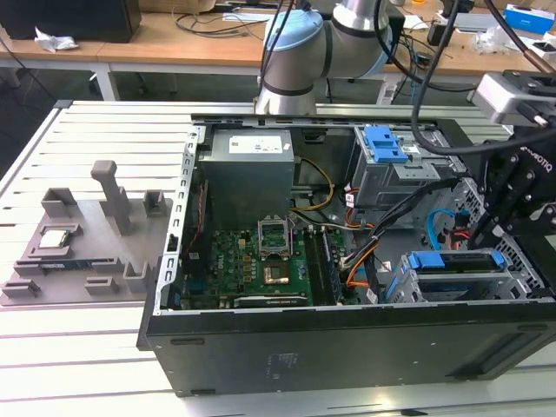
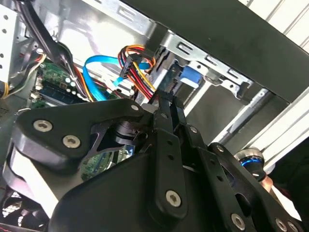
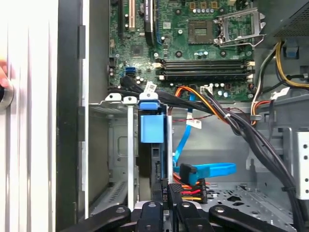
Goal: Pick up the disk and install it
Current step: 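Insert the first disk wire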
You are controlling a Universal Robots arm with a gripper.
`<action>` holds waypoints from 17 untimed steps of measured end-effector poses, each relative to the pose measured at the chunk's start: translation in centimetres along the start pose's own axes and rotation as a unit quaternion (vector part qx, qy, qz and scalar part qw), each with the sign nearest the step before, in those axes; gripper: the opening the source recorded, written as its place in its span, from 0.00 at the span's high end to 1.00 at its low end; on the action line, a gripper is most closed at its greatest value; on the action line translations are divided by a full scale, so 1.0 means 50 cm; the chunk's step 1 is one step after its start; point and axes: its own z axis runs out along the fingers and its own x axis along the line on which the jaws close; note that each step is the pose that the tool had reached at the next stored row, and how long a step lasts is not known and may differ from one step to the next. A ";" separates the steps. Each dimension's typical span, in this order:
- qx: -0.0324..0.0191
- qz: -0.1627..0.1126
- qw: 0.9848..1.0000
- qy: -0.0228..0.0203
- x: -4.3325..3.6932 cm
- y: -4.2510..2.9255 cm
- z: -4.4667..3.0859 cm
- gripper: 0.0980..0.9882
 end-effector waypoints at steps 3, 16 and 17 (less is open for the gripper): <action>0.000 0.000 1.000 0.000 0.001 -0.001 0.005 0.92; 0.000 0.000 1.000 0.000 0.000 -0.008 0.030 0.92; 0.000 0.000 1.000 0.000 0.000 -0.008 0.031 0.92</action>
